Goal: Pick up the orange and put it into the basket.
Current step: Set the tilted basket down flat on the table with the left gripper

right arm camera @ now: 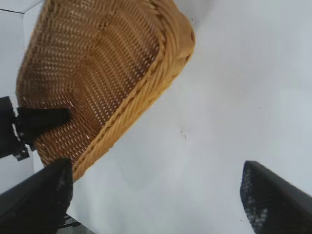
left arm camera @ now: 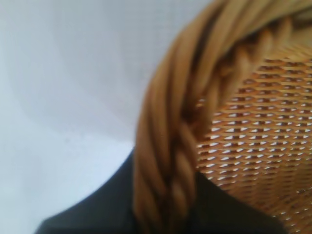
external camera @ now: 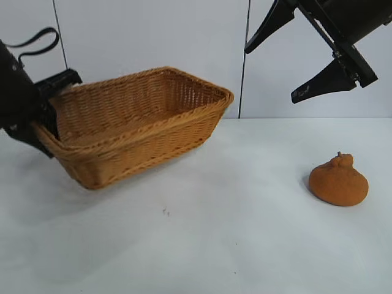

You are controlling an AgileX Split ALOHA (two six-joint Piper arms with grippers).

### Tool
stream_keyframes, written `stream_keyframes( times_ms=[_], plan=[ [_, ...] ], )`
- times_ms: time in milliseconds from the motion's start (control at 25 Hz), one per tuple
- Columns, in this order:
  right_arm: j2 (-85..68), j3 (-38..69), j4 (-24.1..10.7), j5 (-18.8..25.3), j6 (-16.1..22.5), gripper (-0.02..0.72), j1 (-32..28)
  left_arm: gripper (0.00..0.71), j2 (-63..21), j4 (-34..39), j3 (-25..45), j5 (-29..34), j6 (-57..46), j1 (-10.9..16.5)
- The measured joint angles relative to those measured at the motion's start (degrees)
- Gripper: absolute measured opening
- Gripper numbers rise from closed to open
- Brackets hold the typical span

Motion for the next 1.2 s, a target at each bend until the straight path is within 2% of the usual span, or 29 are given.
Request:
stream_keyframes(
  times_ms=[280,520,760,920,1200],
  plan=[
    [0.0,0.0,-0.1,0.1,0.0,0.641,0.0,0.085,7.6,-1.2,-11.7,13.8,15.7,0.3],
    [0.0,0.0,-0.1,0.1,0.0,0.641,0.0,0.085,13.1,-7.2,-17.5,20.6,25.7,0.1],
    [0.0,0.0,-0.1,0.1,0.0,0.641,0.0,0.085,15.1,-7.5,-17.9,20.8,27.2,-2.4],
    [0.0,0.0,-0.2,0.1,0.0,0.641,0.0,0.085,17.0,-7.2,-17.9,18.2,27.4,-4.5],
    [0.0,0.0,-0.4,0.1,0.0,0.641,0.0,0.085,20.5,-6.2,-17.9,15.8,27.4,-4.8]
  ],
)
